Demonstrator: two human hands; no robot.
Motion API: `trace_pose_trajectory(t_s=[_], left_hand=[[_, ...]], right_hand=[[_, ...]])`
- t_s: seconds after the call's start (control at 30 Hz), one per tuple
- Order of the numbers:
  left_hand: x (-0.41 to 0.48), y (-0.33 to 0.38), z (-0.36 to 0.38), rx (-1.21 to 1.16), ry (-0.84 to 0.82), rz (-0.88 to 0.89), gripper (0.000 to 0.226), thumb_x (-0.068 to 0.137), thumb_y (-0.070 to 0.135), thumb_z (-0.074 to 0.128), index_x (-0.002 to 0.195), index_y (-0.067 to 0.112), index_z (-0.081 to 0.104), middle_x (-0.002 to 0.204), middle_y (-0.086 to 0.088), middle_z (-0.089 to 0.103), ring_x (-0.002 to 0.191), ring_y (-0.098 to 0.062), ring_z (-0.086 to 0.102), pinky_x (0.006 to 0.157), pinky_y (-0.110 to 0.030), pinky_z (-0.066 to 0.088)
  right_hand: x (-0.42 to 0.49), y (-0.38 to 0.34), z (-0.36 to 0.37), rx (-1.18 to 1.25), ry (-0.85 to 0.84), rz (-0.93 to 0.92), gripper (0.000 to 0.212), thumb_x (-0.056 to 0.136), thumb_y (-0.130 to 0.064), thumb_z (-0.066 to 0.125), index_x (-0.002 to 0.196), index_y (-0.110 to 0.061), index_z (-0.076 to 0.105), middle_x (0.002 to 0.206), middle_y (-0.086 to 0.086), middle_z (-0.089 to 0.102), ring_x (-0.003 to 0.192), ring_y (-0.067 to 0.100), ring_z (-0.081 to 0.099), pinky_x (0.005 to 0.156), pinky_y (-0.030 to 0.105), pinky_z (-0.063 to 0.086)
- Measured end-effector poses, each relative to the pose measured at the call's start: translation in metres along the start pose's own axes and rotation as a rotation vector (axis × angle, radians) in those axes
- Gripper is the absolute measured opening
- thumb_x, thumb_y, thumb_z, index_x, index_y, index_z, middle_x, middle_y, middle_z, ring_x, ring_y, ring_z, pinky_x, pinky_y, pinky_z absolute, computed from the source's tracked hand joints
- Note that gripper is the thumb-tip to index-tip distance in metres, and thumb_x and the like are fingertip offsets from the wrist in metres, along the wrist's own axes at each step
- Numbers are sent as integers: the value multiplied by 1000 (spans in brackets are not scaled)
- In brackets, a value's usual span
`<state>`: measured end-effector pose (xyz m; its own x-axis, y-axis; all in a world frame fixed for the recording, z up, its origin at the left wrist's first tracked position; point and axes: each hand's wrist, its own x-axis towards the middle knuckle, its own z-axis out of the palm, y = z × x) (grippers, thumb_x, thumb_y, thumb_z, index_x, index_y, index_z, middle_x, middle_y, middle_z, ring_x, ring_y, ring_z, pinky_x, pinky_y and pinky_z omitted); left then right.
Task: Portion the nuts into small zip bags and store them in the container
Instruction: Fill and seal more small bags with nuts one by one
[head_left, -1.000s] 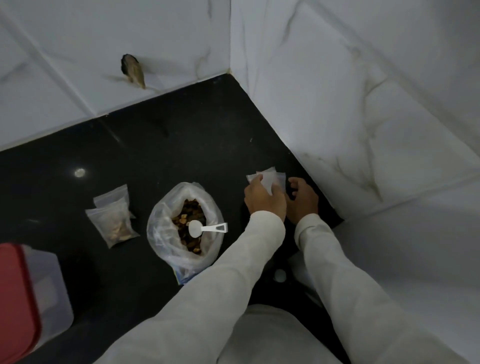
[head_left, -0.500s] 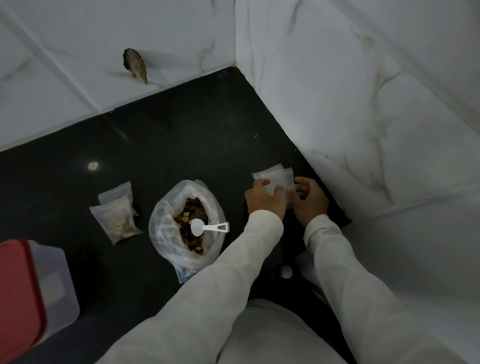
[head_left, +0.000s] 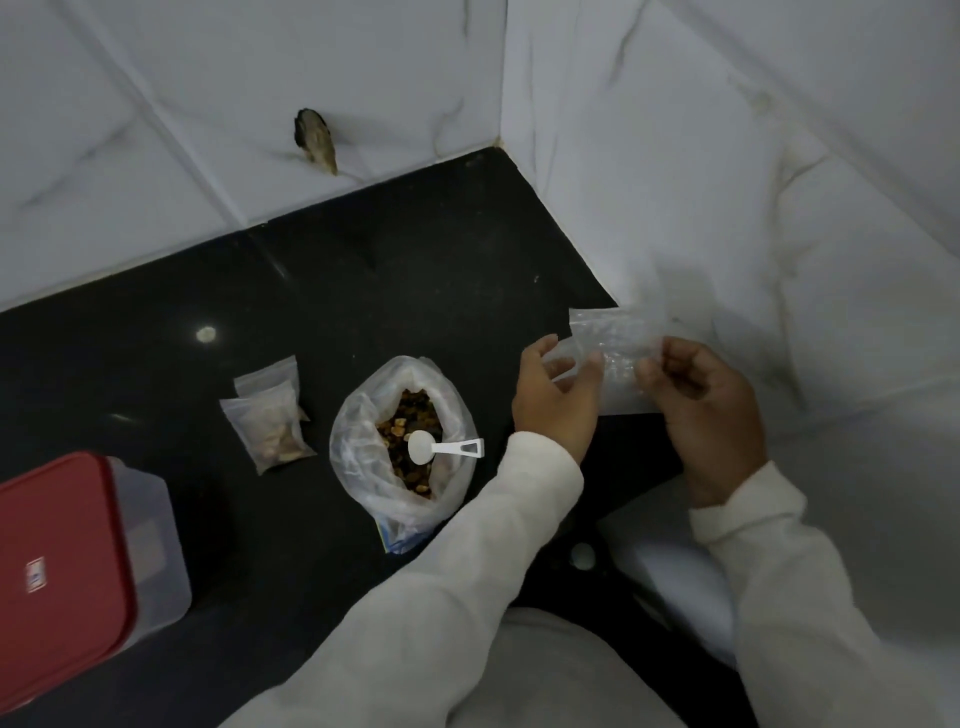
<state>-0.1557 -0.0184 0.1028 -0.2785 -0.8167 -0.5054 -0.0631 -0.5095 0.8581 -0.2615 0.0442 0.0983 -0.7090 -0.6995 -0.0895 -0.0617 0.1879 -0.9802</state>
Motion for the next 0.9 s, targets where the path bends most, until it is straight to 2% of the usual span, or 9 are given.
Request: trace_pose_trajectory(t_s=[0.13, 0.2, 0.3, 0.47, 0.57, 0.63, 0.7, 0.77, 0.9], left_hand=[[-14, 11, -42, -99, 4, 120, 19, 91, 20, 69, 110, 17, 66, 98, -5, 75, 93, -20, 72, 88, -41, 58], [-19, 11, -74, -90, 30, 191, 9, 90, 18, 69, 98, 15, 70, 92, -5, 76, 90, -19, 72, 84, -37, 59], [-22, 4, -129, 12, 81, 243, 4, 88, 13, 71, 89, 16, 71, 81, 1, 75, 79, -8, 71, 73, -21, 55], [-28, -13, -213, 151, 119, 227, 6, 86, 9, 72, 89, 13, 73, 82, 0, 74, 78, -6, 69, 75, -20, 54], [-34, -19, -248, 183, 159, 209, 7, 86, 8, 72, 92, 12, 75, 85, -2, 75, 79, -8, 69, 77, -21, 55], [-36, -22, -258, 213, 201, 197, 9, 85, 12, 74, 94, 15, 75, 87, 0, 75, 84, -9, 70, 81, -25, 55], [-38, -27, -269, 273, 378, 205, 12, 84, 19, 76, 94, 22, 72, 88, 6, 73, 83, -6, 69, 80, -21, 55], [-44, -27, -272, 295, 568, 213, 10, 84, 26, 75, 89, 24, 67, 83, 9, 69, 75, -1, 65, 69, -12, 52], [-50, -31, -271, -44, 422, 62, 23, 87, 35, 70, 90, 13, 72, 80, -2, 75, 75, -12, 71, 65, -22, 56]], right_hand=[[-22, -27, 16, 40, -163, -37, 16, 90, -7, 66, 101, -18, 66, 91, -9, 74, 84, 3, 69, 71, 14, 51], [-34, -31, 34, 24, -255, -18, 18, 89, -9, 66, 107, -14, 67, 98, -2, 73, 90, 8, 70, 74, 17, 53], [-53, -30, 70, 80, -343, 58, 15, 88, -19, 68, 102, -18, 68, 95, -5, 74, 90, 7, 70, 72, 17, 54], [-76, -23, 130, -12, -512, 106, 17, 88, -30, 68, 100, -18, 72, 94, -2, 74, 92, 13, 70, 81, 32, 56], [-86, -21, 160, -66, -587, 99, 13, 90, -26, 67, 95, -16, 74, 88, 0, 74, 86, 13, 71, 76, 28, 57], [-91, -21, 171, -94, -592, 71, 12, 89, -24, 68, 93, -14, 74, 86, 0, 74, 83, 8, 70, 72, 19, 54], [-98, -21, 183, -141, -589, -12, 11, 89, -23, 69, 93, -15, 75, 87, -5, 73, 81, -1, 66, 69, 8, 49], [-105, -20, 192, -215, -562, -136, 7, 87, -24, 70, 92, -21, 74, 86, -14, 70, 82, -10, 63, 71, 4, 46], [-119, -10, 208, -285, -524, -378, 11, 85, -23, 72, 84, -34, 68, 73, -28, 62, 79, -13, 61, 73, 1, 42]])
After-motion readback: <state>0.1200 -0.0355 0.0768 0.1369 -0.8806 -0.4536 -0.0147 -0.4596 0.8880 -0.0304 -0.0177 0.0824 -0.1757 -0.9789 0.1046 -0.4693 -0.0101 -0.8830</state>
